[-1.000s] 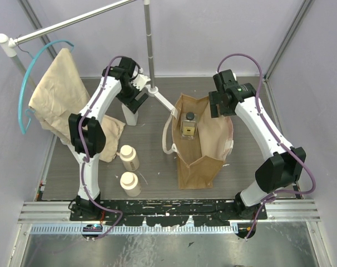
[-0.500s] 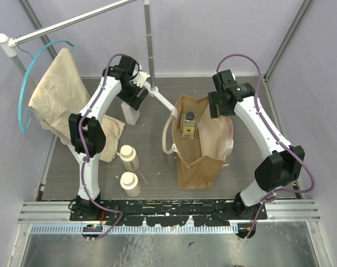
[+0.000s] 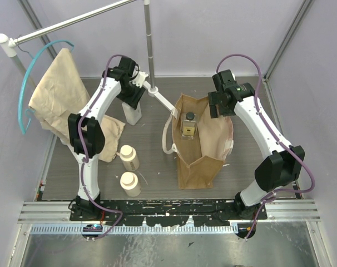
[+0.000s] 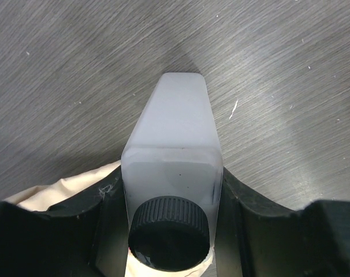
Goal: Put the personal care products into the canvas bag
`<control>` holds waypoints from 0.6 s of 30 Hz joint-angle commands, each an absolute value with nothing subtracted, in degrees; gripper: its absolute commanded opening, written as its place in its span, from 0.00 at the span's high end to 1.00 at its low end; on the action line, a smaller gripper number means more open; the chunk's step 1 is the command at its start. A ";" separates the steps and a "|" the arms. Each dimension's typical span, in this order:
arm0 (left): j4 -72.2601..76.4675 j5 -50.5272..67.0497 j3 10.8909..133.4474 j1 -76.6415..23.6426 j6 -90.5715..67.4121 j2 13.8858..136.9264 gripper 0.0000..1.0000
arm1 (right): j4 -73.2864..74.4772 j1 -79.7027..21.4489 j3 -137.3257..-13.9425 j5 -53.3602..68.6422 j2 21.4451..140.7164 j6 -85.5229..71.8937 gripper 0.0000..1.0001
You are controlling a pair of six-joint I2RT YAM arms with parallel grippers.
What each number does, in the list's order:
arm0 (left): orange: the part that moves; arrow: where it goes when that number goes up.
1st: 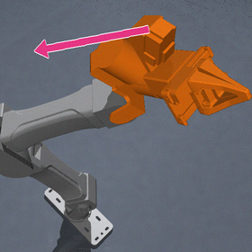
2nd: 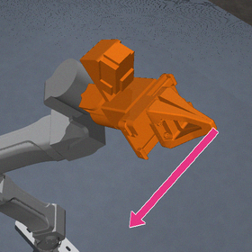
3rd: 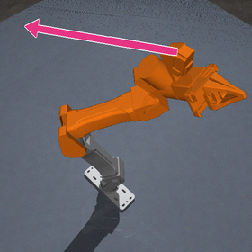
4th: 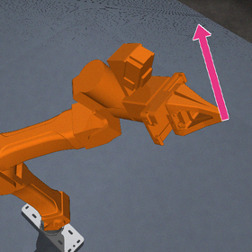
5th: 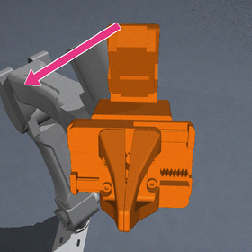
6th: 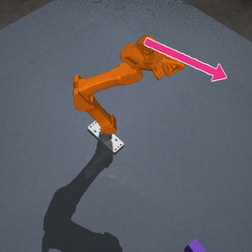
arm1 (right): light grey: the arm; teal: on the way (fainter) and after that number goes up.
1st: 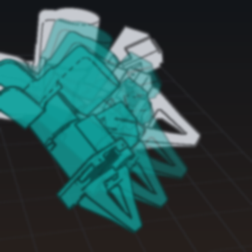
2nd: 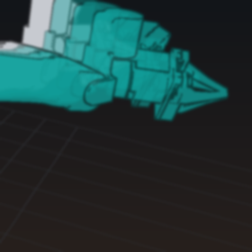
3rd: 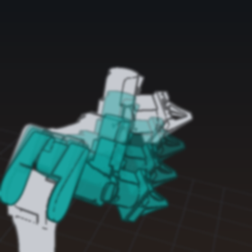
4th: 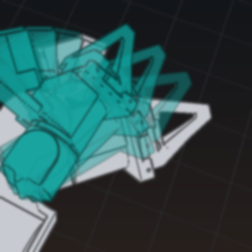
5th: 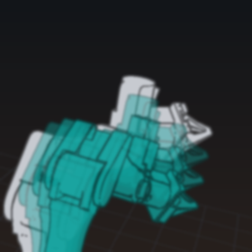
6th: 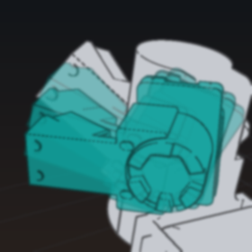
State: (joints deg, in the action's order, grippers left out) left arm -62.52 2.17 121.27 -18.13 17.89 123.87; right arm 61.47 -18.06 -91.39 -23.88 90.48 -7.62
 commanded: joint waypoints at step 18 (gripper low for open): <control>-29.21 25.80 107.75 -25.00 -6.28 86.78 1.00 | 60.20 -18.28 -93.60 -24.04 88.81 -5.86 0.00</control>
